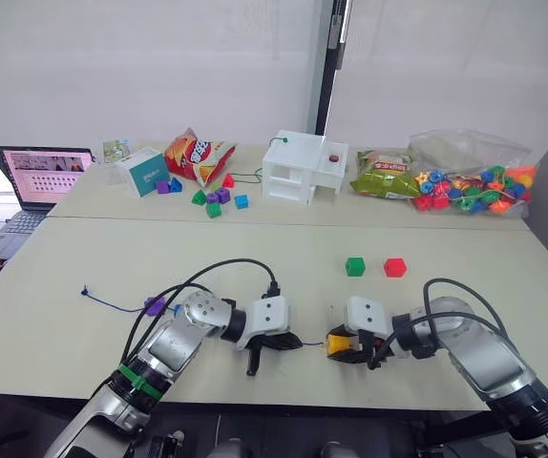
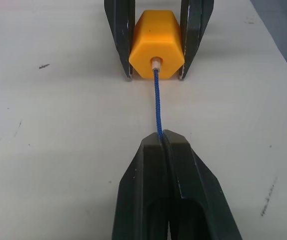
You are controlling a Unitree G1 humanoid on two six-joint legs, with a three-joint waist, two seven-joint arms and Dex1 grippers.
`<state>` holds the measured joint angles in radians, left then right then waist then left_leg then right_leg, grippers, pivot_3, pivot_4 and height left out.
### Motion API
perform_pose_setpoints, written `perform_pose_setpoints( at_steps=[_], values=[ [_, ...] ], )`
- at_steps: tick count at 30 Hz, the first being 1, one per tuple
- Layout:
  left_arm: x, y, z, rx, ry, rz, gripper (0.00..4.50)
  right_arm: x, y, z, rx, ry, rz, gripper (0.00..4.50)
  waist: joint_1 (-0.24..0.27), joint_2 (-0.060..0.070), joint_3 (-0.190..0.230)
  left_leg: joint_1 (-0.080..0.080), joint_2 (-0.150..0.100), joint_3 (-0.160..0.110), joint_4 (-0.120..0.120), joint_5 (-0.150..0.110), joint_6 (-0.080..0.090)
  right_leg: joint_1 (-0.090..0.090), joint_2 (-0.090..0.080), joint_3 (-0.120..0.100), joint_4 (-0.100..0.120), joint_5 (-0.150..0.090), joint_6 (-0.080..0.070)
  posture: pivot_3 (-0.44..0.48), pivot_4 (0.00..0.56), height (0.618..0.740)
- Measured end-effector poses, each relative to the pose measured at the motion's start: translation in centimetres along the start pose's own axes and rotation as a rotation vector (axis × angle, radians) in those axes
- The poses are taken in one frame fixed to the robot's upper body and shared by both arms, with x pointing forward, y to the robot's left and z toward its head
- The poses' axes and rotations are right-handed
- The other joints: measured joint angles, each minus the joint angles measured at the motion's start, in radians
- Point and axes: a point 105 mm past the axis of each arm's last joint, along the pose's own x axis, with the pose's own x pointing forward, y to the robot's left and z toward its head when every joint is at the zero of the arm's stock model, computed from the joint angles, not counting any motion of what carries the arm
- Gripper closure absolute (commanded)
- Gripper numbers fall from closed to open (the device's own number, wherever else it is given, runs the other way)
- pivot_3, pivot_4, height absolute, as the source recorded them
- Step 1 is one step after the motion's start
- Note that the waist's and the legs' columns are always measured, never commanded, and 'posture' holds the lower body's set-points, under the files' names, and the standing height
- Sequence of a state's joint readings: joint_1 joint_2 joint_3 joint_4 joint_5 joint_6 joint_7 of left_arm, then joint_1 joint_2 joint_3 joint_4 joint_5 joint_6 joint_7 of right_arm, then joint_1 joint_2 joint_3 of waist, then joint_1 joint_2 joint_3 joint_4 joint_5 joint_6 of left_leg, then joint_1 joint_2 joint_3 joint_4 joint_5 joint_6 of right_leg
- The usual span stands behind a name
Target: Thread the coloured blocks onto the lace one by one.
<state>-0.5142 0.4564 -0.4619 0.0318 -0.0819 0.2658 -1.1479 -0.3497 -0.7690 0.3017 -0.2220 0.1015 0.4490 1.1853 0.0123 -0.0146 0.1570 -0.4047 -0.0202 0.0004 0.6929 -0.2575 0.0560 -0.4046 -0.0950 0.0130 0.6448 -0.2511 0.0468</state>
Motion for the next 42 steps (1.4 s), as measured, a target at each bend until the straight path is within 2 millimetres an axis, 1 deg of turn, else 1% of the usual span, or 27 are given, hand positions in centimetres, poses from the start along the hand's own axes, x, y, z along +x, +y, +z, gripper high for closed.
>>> perform_pose_setpoints(
  at_steps=[7, 13, 19, 22, 27, 30, 31, 33, 37, 39, 42],
  values=[
    [0.6, -0.2, 1.4, 0.011, -0.033, -0.006, 4.48, 0.0, 0.0, 0.0, 0.001, 0.001, -0.005, 3.18, 0.000, 0.000, 0.000, 0.000, 0.000, 0.000, 0.000, 0.000, 0.000, 0.000, 0.000, 0.000, 0.000, 0.000, 0.000, 0.000, 0.150, 0.740],
    [1.6, 0.2, 3.0, 0.012, -0.072, 0.007, 4.48, 0.2, -0.1, 0.2, 0.000, 0.000, -0.005, 3.18, -0.001, 0.000, 0.000, 0.000, 0.000, 0.000, 0.000, 0.000, 0.000, 0.000, 0.001, 0.000, 0.000, 0.000, 0.000, 0.000, 0.150, 0.740],
    [1.8, 0.2, 2.8, -0.021, -0.056, 0.002, 4.48, 0.3, -0.2, 0.3, 0.002, 0.001, -0.005, 3.18, -0.003, 0.000, 0.000, 0.001, 0.001, 0.000, 0.000, 0.000, 0.000, 0.000, 0.001, 0.000, 0.000, 0.000, 0.000, 0.000, 0.150, 0.740],
    [1.4, 0.3, 2.6, -0.052, -0.054, 0.001, 3.60, 0.6, -0.3, 0.5, 0.015, -0.007, -0.012, 3.18, -0.006, 0.000, 0.000, 0.001, 0.001, 0.000, 0.000, 0.000, 0.000, 0.000, 0.002, 0.001, 0.000, 0.000, 0.000, 0.000, 0.150, 0.740],
    [-0.5, 0.5, 2.2, -0.058, -0.025, 0.008, 1.95, 1.1, -0.3, 1.0, 0.037, -0.014, -0.015, 3.18, -0.015, 0.000, 0.000, 0.001, 0.001, 0.000, 0.000, 0.000, 0.000, 0.000, 0.002, 0.001, 0.001, 0.000, 0.000, 0.000, 0.150, 0.740],
    [-1.4, 0.6, 1.9, -0.047, 0.000, 0.015, 1.01, 1.5, -0.2, 1.3, 0.039, -0.021, -0.015, 3.18, -0.015, 0.000, 0.000, 0.001, 0.002, 0.000, -0.001, 0.000, 0.000, 0.000, 0.002, 0.001, 0.001, 0.000, 0.000, 0.000, 0.150, 0.740],
    [-1.5, 0.6, 1.8, -0.043, 0.005, 0.013, 1.01, 1.6, -0.2, 1.3, 0.039, -0.023, -0.016, 3.18, -0.015, 0.000, 0.000, 0.001, 0.001, 0.000, -0.001, 0.000, 0.000, 0.000, 0.002, 0.001, 0.001, 0.000, 0.000, 0.000, 0.150, 0.740],
    [-1.6, 0.5, 1.9, -0.027, 0.014, 0.010, 0.98, 1.7, -0.2, 1.4, 0.036, -0.021, -0.019, 2.15, -0.015, 0.000, 0.000, 0.001, 0.001, 0.000, -0.001, 0.000, 0.000, 0.000, 0.002, 0.001, 0.001, 0.000, 0.000, 0.000, 0.150, 0.740],
    [-0.8, 0.2, 2.3, -0.005, 0.000, -0.004, 0.98, 1.7, -0.7, 1.4, 0.036, -0.018, -0.042, 0.84, -0.013, 0.000, 0.000, 0.001, 0.001, 0.000, -0.001, 0.000, 0.000, 0.000, 0.001, 0.001, 0.001, 0.000, 0.000, 0.000, 0.150, 0.740],
    [-0.1, -0.2, 2.6, -0.002, -0.012, -0.019, 0.98, 1.5, -0.9, 1.3, 0.039, -0.016, -0.056, 0.09, -0.011, 0.000, 0.000, 0.001, 0.001, 0.000, -0.001, 0.000, 0.000, 0.000, 0.001, 0.001, 0.001, 0.000, 0.000, 0.000, 0.150, 0.740],
    [1.0, -0.1, 3.0, 0.019, -0.010, -0.028, 0.98, 0.5, -0.4, 0.8, 0.047, 0.011, -0.060, 0.04, 0.001, 0.000, 0.000, -0.001, 0.000, 0.000, 0.000, 0.000, 0.000, -0.001, 0.000, 0.000, 0.000, 0.000, 0.000, 0.000, 0.150, 0.740]
  ],
)
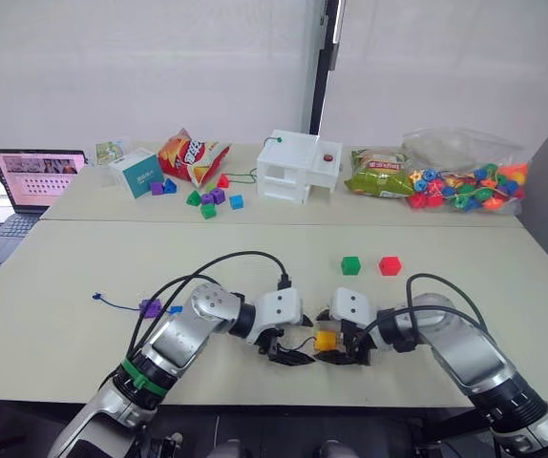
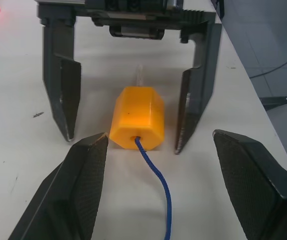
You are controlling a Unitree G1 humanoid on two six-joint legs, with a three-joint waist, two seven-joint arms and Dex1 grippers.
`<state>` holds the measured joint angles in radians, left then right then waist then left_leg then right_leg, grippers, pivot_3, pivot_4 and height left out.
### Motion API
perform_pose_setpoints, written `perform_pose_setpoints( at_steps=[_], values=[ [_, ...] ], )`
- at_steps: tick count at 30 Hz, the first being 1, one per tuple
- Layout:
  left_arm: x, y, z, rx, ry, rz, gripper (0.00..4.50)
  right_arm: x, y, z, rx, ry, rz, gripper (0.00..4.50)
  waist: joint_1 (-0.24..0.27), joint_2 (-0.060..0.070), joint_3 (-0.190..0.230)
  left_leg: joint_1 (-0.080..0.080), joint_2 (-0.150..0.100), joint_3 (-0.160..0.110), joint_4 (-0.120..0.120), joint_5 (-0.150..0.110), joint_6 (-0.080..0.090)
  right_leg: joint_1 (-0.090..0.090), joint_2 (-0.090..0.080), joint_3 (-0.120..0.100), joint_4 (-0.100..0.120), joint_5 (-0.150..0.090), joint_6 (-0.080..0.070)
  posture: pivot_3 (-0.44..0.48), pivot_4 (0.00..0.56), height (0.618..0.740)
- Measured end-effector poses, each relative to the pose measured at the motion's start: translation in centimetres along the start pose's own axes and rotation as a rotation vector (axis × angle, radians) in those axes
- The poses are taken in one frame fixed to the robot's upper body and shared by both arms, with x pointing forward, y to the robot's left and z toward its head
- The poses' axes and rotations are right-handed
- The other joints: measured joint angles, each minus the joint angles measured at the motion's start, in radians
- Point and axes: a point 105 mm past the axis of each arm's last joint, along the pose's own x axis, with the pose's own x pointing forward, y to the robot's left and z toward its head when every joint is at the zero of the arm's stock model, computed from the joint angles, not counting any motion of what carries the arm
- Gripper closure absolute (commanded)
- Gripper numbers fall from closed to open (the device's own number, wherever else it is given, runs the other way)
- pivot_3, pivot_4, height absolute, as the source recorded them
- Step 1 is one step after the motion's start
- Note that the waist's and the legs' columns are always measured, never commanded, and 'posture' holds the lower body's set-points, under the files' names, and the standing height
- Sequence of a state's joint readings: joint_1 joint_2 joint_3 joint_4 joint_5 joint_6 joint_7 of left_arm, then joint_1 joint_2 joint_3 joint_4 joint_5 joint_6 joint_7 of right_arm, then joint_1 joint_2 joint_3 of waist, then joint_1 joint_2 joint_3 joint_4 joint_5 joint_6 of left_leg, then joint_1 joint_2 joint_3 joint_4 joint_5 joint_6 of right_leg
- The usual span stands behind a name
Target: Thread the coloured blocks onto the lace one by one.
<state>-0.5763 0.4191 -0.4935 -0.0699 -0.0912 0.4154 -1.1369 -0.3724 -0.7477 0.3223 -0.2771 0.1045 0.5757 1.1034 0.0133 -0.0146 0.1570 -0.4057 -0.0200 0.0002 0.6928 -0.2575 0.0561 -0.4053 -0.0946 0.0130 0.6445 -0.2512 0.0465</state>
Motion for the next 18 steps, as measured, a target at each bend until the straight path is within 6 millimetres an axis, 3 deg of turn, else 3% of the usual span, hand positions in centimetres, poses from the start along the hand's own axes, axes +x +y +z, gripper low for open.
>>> perform_pose_setpoints(
  at_steps=[6, 15, 18],
  values=[
    [1.1, 0.7, 0.0, 0.004, 0.018, 0.017, 0.98, -2.1, 1.4, -1.6, 0.040, 0.035, 0.015, 0.04, 0.008, 0.000, 0.000, -0.001, -0.001, 0.000, 0.001, -0.001, 0.001, 0.001, -0.002, 0.000, -0.002, 0.001, 0.002, 0.000, 0.150, 0.740],
    [3.4, 0.3, -0.3, 0.002, 0.033, -0.018, 0.98, -2.5, 1.4, -2.5, 0.062, 0.008, -0.051, 0.04, 0.005, 0.000, 0.000, 0.000, -0.001, 0.001, 0.001, -0.001, 0.001, 0.001, -0.001, 0.000, -0.002, 0.001, 0.002, 0.000, 0.150, 0.740],
    [3.5, 0.5, -0.4, 0.007, 0.042, -0.015, 1.80, -2.6, 1.3, -2.6, 0.060, -0.002, -0.059, 0.00, 0.004, 0.000, 0.000, 0.000, -0.001, 0.001, 0.001, -0.001, 0.001, 0.002, -0.001, 0.000, -0.002, 0.001, 0.002, 0.000, 0.150, 0.740]
  ],
)
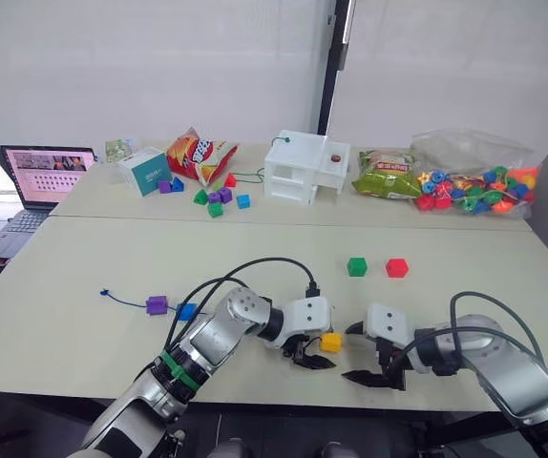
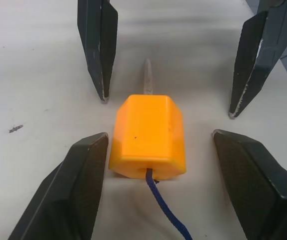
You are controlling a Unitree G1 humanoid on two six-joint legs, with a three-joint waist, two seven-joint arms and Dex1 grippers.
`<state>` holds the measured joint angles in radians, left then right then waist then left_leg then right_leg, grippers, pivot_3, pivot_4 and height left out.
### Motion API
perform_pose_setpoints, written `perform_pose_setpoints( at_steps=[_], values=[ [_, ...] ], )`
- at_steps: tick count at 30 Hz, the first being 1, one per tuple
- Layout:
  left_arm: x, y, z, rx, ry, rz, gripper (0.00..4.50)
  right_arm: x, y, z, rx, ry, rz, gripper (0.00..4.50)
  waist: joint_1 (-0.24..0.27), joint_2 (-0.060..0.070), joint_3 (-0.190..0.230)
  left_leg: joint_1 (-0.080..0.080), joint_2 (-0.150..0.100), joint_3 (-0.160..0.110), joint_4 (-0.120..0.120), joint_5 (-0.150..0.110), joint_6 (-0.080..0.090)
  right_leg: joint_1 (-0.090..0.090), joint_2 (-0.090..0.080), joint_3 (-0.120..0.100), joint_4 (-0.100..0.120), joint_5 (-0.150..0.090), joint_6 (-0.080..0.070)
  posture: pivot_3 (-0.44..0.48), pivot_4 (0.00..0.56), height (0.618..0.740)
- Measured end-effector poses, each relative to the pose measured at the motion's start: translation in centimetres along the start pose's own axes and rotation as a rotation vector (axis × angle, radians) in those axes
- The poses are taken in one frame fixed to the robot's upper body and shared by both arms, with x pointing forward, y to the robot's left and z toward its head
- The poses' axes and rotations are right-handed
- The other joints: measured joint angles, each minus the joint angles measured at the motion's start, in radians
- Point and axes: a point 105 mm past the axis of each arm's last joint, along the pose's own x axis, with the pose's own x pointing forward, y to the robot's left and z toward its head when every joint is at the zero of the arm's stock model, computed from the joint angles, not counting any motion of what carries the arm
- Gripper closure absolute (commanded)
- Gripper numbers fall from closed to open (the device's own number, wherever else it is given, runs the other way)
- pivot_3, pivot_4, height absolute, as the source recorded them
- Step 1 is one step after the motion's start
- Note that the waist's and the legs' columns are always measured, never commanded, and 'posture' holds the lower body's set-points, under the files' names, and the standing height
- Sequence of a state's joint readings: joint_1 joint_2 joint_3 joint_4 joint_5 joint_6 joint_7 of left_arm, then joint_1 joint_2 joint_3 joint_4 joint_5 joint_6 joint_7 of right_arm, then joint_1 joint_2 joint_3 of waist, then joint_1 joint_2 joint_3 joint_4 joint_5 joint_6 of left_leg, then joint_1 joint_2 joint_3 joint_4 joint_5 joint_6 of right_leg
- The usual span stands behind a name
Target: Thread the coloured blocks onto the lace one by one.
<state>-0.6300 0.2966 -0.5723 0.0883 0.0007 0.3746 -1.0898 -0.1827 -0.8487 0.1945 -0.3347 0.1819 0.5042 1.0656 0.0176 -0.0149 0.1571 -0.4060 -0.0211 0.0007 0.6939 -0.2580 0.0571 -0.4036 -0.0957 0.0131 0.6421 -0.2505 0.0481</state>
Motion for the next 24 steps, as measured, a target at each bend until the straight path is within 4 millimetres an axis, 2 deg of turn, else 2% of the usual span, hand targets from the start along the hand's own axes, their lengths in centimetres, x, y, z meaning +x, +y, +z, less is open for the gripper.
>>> perform_pose_setpoints(
  at_steps=[4, 5, 14, 17, 24],
  values=[
    [0.13, -0.01, 0.07, 0.001, -0.002, -0.001, 3.07, -0.08, -0.06, -0.09, -0.001, -0.005, -0.007, 0.00, 0.001, 0.000, 0.000, 0.000, 0.000, 0.000, 0.000, 0.000, 0.000, 0.000, 0.000, 0.000, 0.000, 0.000, 0.000, 0.000, 0.150, 0.740],
    [0.21, -0.03, 0.15, 0.001, -0.005, -0.002, 3.19, -0.09, -0.07, -0.12, 0.001, -0.007, -0.008, 0.00, 0.001, 0.000, 0.000, 0.000, 0.000, 0.000, 0.000, 0.000, 0.000, 0.000, 0.000, 0.000, 0.000, 0.000, 0.000, 0.000, 0.150, 0.740],
    [0.10, 0.01, -0.01, 0.000, 0.003, 0.001, 3.19, -0.15, -0.07, -0.36, 0.022, -0.022, -0.009, 0.00, 0.002, 0.000, 0.000, 0.000, 0.000, 0.000, 0.000, 0.000, 0.000, 0.000, 0.000, 0.000, 0.000, 0.000, 0.000, 0.000, 0.150, 0.740],
    [0.04, 0.04, -0.09, 0.002, 0.007, 0.002, 3.19, -0.16, 0.09, -0.47, 0.021, -0.031, -0.003, 0.84, 0.003, 0.000, 0.000, 0.000, 0.000, 0.000, 0.000, 0.000, 0.000, 0.000, 0.000, 0.000, 0.000, 0.000, 0.000, 0.000, 0.150, 0.740],
    [-0.02, 0.08, -0.16, 0.003, 0.012, 0.004, 3.19, -0.14, 0.21, -0.52, 0.009, -0.040, 0.002, 3.24, 0.001, 0.000, 0.000, 0.001, 0.000, 0.000, 0.000, 0.000, 0.000, 0.001, 0.000, 0.000, 0.000, 0.000, 0.000, 0.000, 0.150, 0.740]
  ],
)
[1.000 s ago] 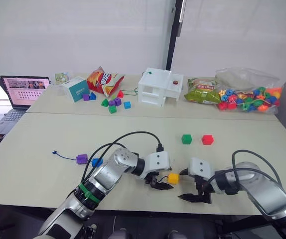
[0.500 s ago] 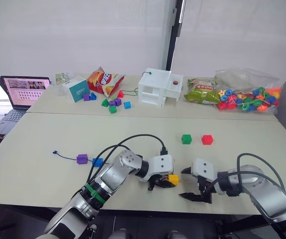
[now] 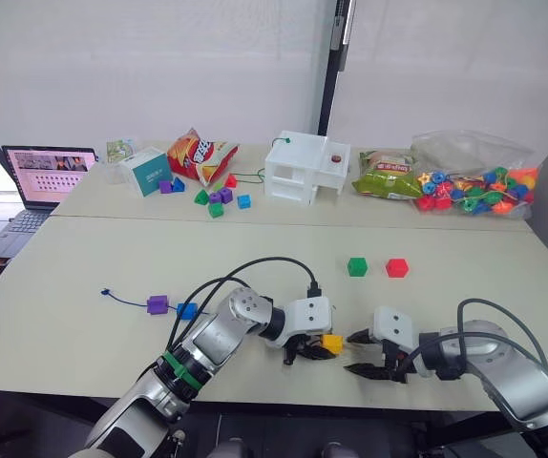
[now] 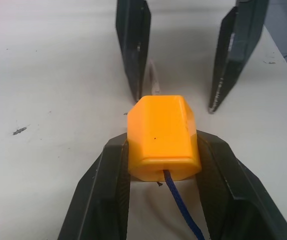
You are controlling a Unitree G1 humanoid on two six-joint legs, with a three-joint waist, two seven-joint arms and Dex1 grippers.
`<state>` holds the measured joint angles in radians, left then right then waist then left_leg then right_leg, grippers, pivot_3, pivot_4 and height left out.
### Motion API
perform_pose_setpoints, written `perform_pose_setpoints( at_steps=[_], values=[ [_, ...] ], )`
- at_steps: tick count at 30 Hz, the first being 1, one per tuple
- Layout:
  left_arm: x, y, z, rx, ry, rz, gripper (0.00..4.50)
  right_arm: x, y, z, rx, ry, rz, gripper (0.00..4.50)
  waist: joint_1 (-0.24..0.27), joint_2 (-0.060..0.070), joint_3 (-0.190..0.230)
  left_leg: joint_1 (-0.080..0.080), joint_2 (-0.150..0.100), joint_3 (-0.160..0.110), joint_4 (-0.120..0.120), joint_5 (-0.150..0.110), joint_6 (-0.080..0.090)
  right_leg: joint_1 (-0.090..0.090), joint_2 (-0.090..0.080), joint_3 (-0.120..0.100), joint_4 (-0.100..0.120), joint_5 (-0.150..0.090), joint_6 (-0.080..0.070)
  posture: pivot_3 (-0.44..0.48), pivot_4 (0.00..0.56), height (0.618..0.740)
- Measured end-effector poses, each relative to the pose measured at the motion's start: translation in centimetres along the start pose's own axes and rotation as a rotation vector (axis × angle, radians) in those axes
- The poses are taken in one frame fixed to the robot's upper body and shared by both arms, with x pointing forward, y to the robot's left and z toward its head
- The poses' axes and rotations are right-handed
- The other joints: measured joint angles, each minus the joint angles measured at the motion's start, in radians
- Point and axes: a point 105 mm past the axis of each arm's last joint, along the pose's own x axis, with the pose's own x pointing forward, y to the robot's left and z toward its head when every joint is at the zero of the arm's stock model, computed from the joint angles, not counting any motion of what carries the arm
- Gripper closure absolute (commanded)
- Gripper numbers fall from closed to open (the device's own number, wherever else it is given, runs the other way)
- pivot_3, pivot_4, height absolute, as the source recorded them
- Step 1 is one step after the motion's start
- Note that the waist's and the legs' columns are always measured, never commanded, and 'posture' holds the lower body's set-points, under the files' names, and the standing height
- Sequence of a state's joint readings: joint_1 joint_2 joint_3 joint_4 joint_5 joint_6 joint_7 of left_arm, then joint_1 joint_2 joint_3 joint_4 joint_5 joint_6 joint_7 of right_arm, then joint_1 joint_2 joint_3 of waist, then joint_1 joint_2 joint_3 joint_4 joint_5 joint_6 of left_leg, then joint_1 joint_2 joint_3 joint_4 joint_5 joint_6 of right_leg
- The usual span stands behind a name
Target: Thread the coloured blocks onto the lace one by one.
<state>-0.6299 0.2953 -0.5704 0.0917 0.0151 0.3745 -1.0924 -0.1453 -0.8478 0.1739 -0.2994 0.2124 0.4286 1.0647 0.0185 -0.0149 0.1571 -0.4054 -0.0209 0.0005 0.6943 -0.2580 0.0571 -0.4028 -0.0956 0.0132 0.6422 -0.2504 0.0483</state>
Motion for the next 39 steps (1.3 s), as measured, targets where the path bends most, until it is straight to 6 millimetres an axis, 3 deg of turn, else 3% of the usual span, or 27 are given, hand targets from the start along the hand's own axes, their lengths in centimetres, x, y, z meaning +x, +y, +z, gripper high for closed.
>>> perform_pose_setpoints(
  at_steps=[4, 13, 18, 22, 28, 32, 39],
  values=[
    [0.0, 0.0, 0.0, 0.000, 0.001, -0.002, 3.19, 0.0, -0.1, 0.0, -0.003, -0.002, -0.003, 4.47, -0.001, 0.000, 0.000, 0.000, 0.000, 0.000, 0.000, 0.000, 0.000, 0.000, 0.000, 0.000, 0.000, 0.000, 0.000, 0.000, 0.150, 0.740],
    [-0.5, -0.1, -0.2, 0.007, 0.012, -0.016, 3.19, -0.1, -0.8, 0.2, -0.018, 0.016, 0.005, 4.50, -0.004, 0.000, 0.000, 0.000, 0.000, 0.000, 0.000, 0.000, 0.000, 0.000, 0.000, 0.000, 0.000, 0.000, 0.000, 0.000, 0.150, 0.740],
    [-1.9, -0.2, -0.9, 0.025, 0.031, -0.020, 3.19, -0.4, -1.2, 0.4, -0.030, 0.041, 0.000, 4.50, -0.008, 0.000, 0.000, 0.000, 0.001, 0.000, -0.001, 0.000, 0.000, -0.002, 0.001, 0.000, 0.001, 0.000, 0.000, 0.000, 0.150, 0.740],
    [-5.0, 0.1, -2.6, 0.021, 0.075, 0.012, 3.19, -0.3, -1.0, 0.6, -0.038, 0.053, 0.012, 4.50, -0.017, 0.000, 0.000, 0.000, 0.002, 0.000, -0.002, 0.000, 0.000, -0.003, 0.002, 0.001, 0.001, 0.000, -0.001, 0.000, 0.150, 0.740],
    [-13.9, 0.5, -7.2, -0.057, 0.227, 0.084, 3.19, 0.0, -0.3, 1.4, -0.051, 0.055, 0.032, 4.50, -0.033, 0.000, 0.000, 0.002, 0.003, 0.000, -0.004, 0.000, 0.000, -0.003, 0.002, 0.001, 0.002, -0.001, -0.002, 0.000, 0.150, 0.740],
    [-18.2, 0.5, -9.5, -0.068, 0.309, 0.116, 3.19, 0.0, -0.3, 1.4, -0.047, 0.058, 0.030, 4.50, -0.033, 0.000, 0.000, 0.004, 0.002, 0.000, -0.006, 0.000, 0.000, -0.002, 0.001, 0.001, 0.002, -0.001, -0.002, 0.000, 0.150, 0.740],
    [-21.7, 0.9, -11.3, -0.070, 0.369, 0.174, 3.19, 0.0, -0.3, 1.4, -0.047, 0.058, 0.030, 4.50, -0.035, 0.001, -0.001, 0.008, 0.003, 0.002, -0.009, 0.000, -0.001, -0.002, 0.002, 0.002, 0.003, -0.002, -0.003, 0.000, 0.150, 0.740]
  ],
)
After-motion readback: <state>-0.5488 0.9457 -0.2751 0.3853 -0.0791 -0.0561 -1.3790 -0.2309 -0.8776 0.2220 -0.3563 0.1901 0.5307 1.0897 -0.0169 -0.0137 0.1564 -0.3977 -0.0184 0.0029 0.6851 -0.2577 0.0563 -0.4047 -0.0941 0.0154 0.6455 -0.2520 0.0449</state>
